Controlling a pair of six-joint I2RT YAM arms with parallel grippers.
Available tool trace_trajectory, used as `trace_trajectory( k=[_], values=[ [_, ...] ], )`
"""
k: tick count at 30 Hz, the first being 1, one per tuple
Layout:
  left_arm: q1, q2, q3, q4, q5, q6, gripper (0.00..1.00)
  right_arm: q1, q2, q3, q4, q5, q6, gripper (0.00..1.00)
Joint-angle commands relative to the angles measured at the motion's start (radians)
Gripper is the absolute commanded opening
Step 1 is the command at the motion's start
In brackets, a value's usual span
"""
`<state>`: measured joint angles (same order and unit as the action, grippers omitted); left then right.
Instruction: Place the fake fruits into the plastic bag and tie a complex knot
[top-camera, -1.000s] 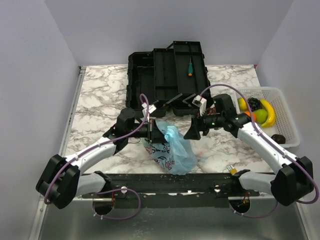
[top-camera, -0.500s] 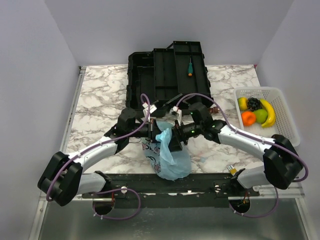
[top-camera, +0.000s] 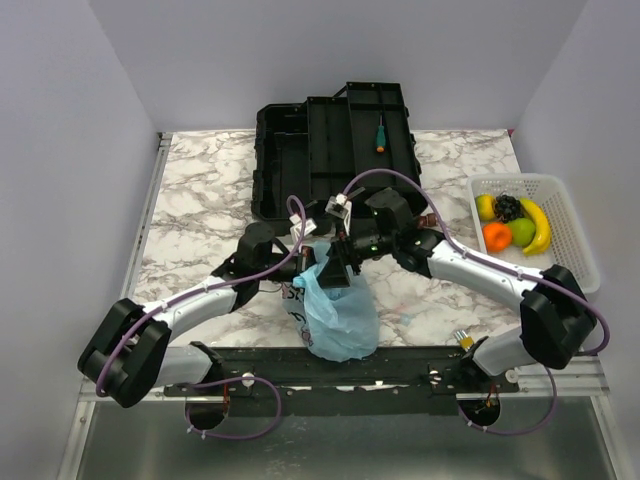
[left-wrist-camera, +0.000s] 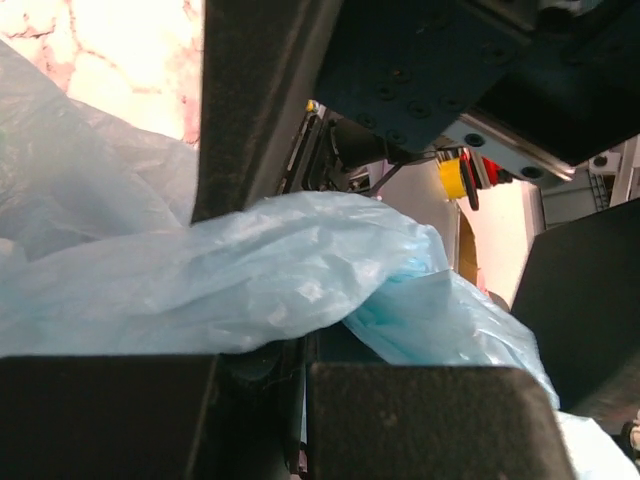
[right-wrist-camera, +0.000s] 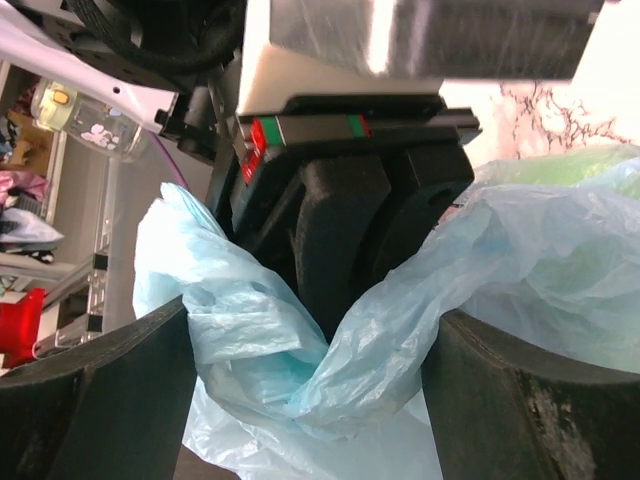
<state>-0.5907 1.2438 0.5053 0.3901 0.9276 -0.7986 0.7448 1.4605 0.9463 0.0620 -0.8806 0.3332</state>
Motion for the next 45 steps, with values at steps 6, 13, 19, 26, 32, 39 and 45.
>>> trace_trajectory(
  k=[6,13,19,26,32,39,45],
  values=[
    [0.013,-0.02,-0.027,0.25,0.032,-0.108,0.0,-0.037,-0.153,-0.036,-0.265,0.044,-0.114,0.9],
    [0.013,-0.012,-0.03,0.253,0.04,-0.113,0.0,-0.119,-0.234,-0.001,-0.451,0.048,-0.194,0.96],
    [0.013,-0.015,-0.035,0.25,0.04,-0.113,0.0,-0.157,-0.365,-0.069,-0.51,0.04,-0.189,0.87],
    [0.002,0.007,-0.034,0.286,0.05,-0.126,0.0,-0.161,-0.353,-0.152,-0.357,0.082,-0.124,0.46],
    [-0.016,0.027,-0.01,0.295,0.05,-0.135,0.0,-0.129,-0.266,-0.137,-0.234,0.086,-0.055,0.5],
    [-0.042,0.082,0.017,0.349,0.046,-0.161,0.0,-0.052,-0.196,-0.148,-0.109,0.082,0.028,0.68],
    [-0.042,0.117,0.033,0.4,0.039,-0.192,0.0,-0.022,-0.147,-0.134,-0.077,0.089,0.055,0.77]
  ],
)
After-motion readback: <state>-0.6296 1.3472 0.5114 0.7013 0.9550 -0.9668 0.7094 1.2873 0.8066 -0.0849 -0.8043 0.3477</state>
